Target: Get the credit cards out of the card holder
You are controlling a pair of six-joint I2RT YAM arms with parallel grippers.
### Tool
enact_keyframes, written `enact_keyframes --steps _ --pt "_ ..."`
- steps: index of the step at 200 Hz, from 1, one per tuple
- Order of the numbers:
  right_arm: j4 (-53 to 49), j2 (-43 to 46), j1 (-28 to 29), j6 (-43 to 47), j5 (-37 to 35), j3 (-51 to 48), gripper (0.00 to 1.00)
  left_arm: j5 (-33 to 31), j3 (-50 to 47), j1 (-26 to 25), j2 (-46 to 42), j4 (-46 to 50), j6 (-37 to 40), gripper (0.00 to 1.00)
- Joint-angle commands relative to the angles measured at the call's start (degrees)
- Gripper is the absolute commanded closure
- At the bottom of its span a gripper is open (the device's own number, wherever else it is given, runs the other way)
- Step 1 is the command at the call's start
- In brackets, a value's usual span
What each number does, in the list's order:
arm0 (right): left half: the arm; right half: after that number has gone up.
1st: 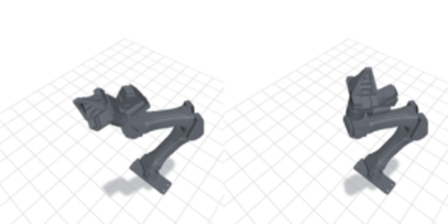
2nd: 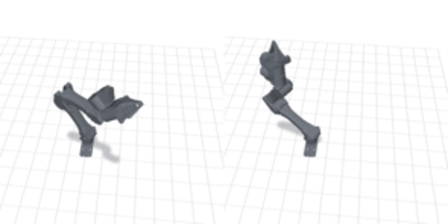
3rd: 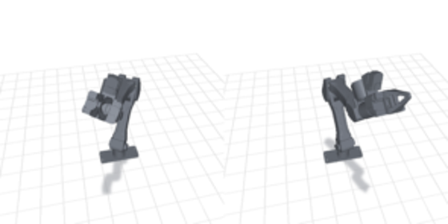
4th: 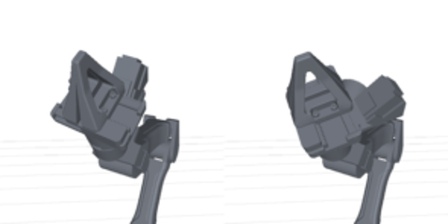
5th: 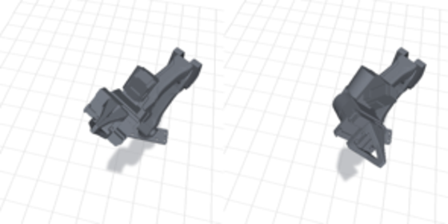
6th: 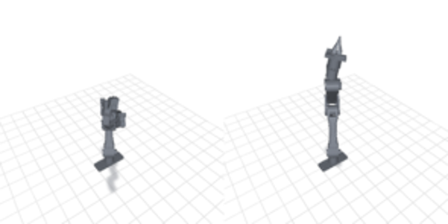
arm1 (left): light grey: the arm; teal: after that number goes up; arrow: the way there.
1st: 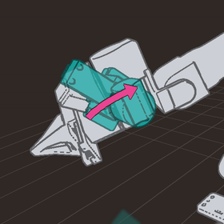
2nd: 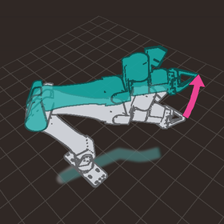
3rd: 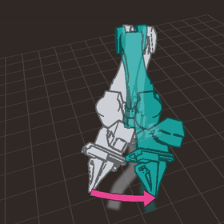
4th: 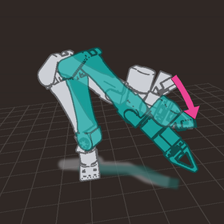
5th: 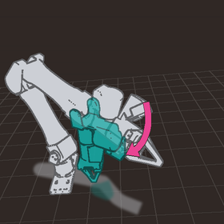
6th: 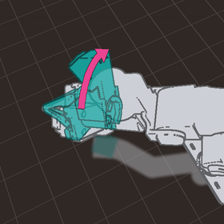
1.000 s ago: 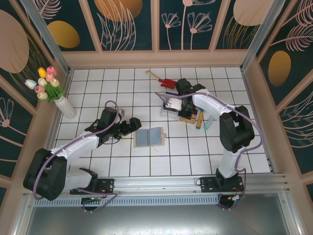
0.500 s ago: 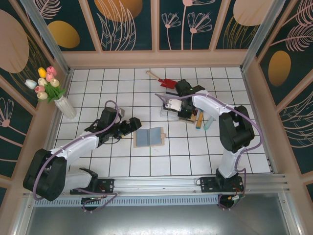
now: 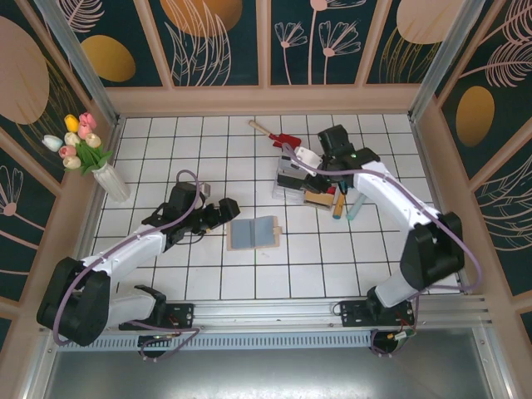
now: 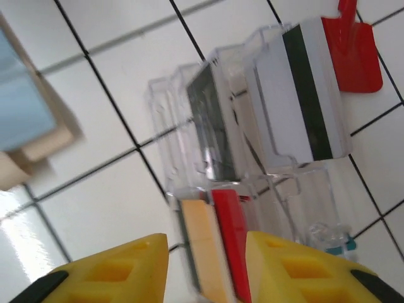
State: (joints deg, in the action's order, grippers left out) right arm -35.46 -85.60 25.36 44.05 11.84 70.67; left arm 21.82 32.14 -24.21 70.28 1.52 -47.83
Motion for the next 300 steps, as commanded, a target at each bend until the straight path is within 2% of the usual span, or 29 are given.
enact_keyframes --steps 1,22,26,29,35,61,68,84,96,111,132,138,168,196,216,237,257,278,300 --pt "9.6 7.5 -0.2 -5.4 13.0 -7.2 0.53 0.1 -0.4 0.3 -0.5 -0.8 0.6 0.02" --pt "18.2 14.1 -0.5 -11.1 18.6 -14.0 0.30 0.9 -1.5 0.3 -1.5 -3.0 0.2 0.01" --pt "19.6 15.1 -0.5 -12.3 19.5 -15.0 0.19 0.9 -1.5 0.3 -1.6 -3.1 0.2 0.01" --pt "20.6 15.7 -0.5 -13.4 20.0 -15.8 0.04 0.8 -1.5 0.3 -1.6 -3.2 0.2 0.02" --pt "23.0 17.0 -0.5 -15.8 20.5 -17.5 0.01 0.8 -1.5 0.3 -1.6 -3.2 0.3 0.01" --pt "33.7 21.0 -0.3 -29.1 16.5 -23.6 0.01 0.9 -1.5 0.3 -0.9 -3.1 0.1 0.01" --pt "37.6 21.9 0.0 -36.0 12.2 -25.4 0.01 1.0 -1.5 0.3 -0.6 -3.1 -0.1 0.01" --pt "41.2 23.4 1.4 -45.7 0.5 -27.4 0.01 1.1 -1.6 0.3 -0.2 -3.1 -0.3 0.01" --pt "39.4 23.6 2.1 -55.4 -9.3 -26.9 0.01 1.0 -1.8 0.2 -0.2 -3.1 -0.5 0.02" --pt "31.6 21.9 1.9 -63.9 -13.1 -23.4 0.01 1.1 -2.1 0.2 -0.3 -3.2 -0.9 0.01" --pt "23.5 17.5 2.4 -69.9 -13.2 -19.6 0.01 1.4 -2.5 0.0 -0.2 -3.9 -2.0 0.01" --pt "23.8 16.6 2.6 -71.4 -13.0 -20.0 0.01 1.5 -2.6 -0.2 -0.1 -4.1 -2.2 0.02" --pt "30.2 12.4 5.4 -79.1 -2.8 -23.4 0.01 1.3 -2.1 -0.9 1.1 -3.2 -2.3 0.05" --pt "32.5 6.8 10.8 -83.6 -0.1 -22.8 0.01 1.6 -0.8 -2.2 3.3 -2.0 -2.4 0.13" --pt "33.3 3.2 13.2 -87.1 1.5 -22.2 0.02 1.0 0.6 -3.7 5.7 -0.5 -2.4 0.24" --pt "31.3 -0.5 15.4 -88.4 1.8 -19.8 0.10 0.8 2.3 -4.4 8.6 1.0 -2.0 0.39" --pt "29.1 -4.0 16.6 -87.9 3.2 -16.8 0.26 0.9 4.1 -4.6 11.3 2.0 -1.0 0.47" --pt "26.0 -7.4 17.9 -87.6 3.9 -14.1 0.39 0.9 5.0 -4.9 12.6 1.9 -0.9 0.48" --pt "25.8 -8.6 19.0 -88.5 3.0 -14.1 0.38 -1.4 5.2 -4.9 12.9 3.7 -0.9 0.48"
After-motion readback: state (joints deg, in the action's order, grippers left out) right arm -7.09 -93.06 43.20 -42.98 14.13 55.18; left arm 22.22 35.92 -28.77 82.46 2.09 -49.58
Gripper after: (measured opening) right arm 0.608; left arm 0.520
